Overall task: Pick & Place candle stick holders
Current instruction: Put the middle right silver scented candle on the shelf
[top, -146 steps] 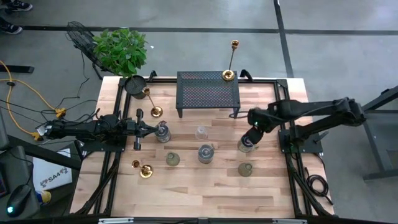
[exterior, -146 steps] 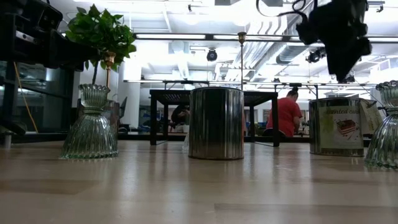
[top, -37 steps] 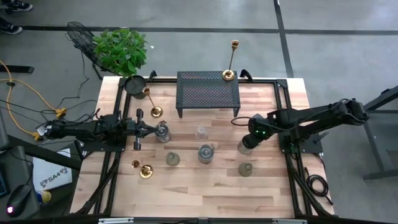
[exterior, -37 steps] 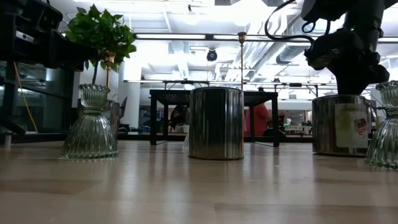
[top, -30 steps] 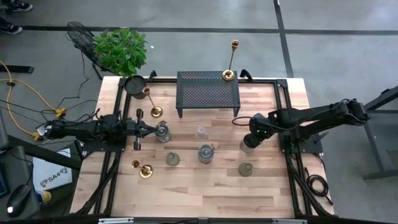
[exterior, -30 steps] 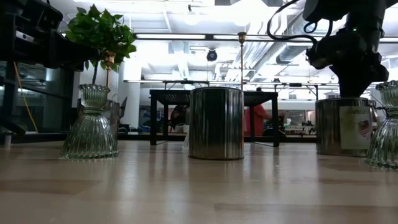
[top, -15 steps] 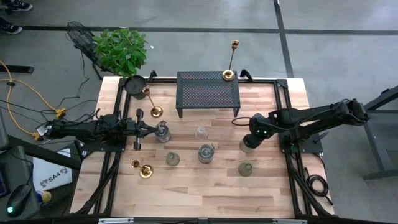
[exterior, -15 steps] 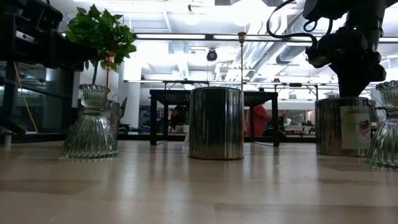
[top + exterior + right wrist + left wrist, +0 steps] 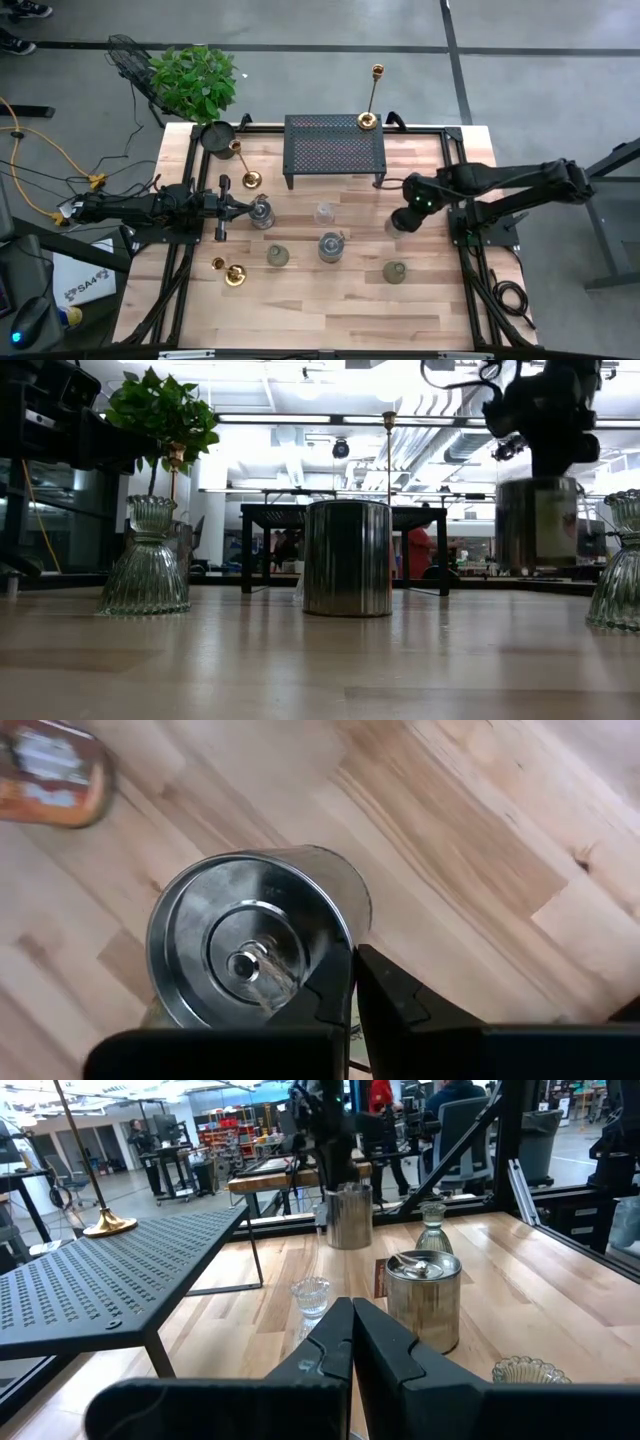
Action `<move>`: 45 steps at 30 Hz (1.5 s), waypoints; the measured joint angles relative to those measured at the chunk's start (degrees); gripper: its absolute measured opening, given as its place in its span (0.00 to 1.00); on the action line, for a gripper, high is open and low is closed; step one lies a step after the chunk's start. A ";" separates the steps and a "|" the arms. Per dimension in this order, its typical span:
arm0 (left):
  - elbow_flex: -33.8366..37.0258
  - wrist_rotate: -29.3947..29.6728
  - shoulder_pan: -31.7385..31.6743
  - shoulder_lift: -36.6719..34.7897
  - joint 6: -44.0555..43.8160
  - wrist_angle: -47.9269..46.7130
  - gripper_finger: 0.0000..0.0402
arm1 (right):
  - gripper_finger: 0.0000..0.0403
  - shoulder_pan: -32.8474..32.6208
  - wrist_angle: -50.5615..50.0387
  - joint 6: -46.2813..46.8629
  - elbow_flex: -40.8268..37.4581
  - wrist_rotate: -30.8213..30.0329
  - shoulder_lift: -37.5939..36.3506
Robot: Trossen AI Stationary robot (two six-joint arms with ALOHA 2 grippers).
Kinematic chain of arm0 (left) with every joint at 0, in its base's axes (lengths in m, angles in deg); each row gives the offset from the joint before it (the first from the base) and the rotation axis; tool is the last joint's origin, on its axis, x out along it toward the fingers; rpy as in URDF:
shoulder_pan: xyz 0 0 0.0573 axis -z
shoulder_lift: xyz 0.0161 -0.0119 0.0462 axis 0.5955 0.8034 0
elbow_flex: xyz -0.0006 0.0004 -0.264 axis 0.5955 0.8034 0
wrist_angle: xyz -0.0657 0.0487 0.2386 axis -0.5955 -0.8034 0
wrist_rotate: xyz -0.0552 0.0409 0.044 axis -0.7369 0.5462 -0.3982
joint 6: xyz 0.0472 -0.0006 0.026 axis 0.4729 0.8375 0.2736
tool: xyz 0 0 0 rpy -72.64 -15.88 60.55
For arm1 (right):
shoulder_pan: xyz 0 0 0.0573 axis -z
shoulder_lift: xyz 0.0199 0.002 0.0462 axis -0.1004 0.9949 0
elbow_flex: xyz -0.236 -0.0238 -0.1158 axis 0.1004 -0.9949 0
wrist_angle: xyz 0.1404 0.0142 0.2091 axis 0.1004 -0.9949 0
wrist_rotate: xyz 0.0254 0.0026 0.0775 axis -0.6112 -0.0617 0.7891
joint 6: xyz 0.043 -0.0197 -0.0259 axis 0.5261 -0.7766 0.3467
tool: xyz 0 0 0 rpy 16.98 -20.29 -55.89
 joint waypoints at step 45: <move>0.00 0.00 0.01 0.00 -0.02 0.01 0.00 | 0.01 32.72 -2.80 -22.65 40.81 1.82 28.21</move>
